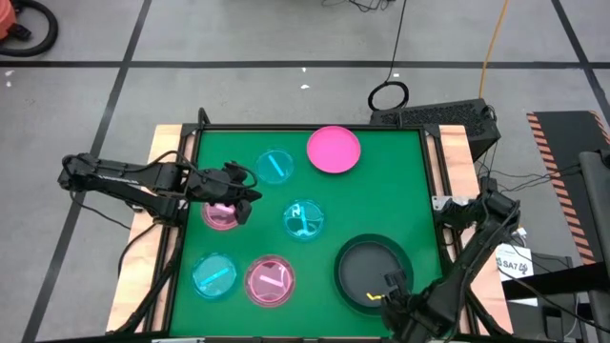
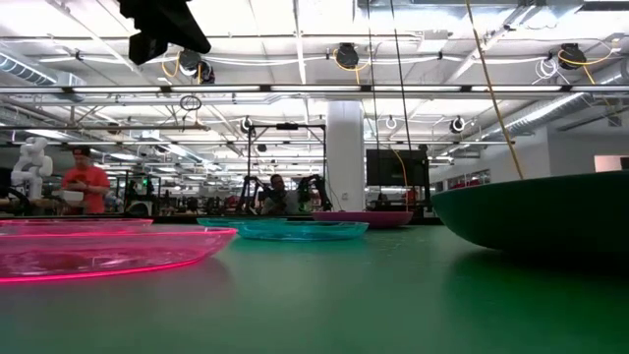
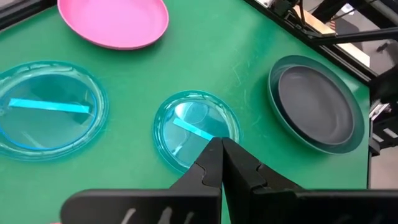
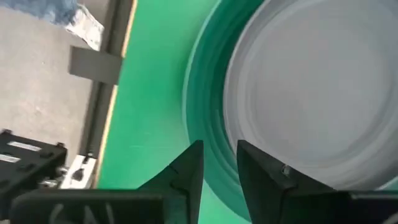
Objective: Stack plastic plates
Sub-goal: Stack the pink plate on top of black plate
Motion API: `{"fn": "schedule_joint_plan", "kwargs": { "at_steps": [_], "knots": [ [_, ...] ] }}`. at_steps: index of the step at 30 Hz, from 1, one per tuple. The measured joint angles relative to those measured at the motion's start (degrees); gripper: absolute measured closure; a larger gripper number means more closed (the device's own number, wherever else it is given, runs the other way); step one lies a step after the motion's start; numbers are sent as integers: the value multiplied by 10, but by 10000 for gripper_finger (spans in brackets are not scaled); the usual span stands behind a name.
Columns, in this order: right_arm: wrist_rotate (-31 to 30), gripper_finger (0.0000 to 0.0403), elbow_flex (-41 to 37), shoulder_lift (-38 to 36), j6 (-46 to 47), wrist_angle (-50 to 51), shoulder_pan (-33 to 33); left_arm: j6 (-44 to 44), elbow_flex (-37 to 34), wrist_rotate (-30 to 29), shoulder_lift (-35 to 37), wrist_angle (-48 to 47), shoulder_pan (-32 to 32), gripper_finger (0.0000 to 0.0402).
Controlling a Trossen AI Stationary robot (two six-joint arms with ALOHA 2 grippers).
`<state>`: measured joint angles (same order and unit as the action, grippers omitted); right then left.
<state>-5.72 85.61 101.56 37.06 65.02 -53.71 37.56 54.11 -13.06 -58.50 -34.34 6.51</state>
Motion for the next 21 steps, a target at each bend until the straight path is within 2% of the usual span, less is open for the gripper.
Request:
{"fn": "schedule_joint_plan", "kwargs": {
  "at_steps": [3, 5, 10, 14, 21],
  "knots": [
    [-4, 316, 31, 0, 8, 30, 0, -16, 0, -1, 0, 2, -1, 400],
    [-28, 319, 53, 0, -3, 60, 0, -15, 0, -2, 0, 2, -1, 400],
    [-159, 329, 91, -13, -48, 162, 22, -12, 0, -2, 0, 0, 1, 400],
    [-184, 337, 83, -59, -71, 172, 70, -11, 0, -3, 0, -1, 1, 400],
    [-232, 354, 50, -170, -206, 155, 187, -15, 0, -40, 0, -1, 1, 400]
  ]
}}
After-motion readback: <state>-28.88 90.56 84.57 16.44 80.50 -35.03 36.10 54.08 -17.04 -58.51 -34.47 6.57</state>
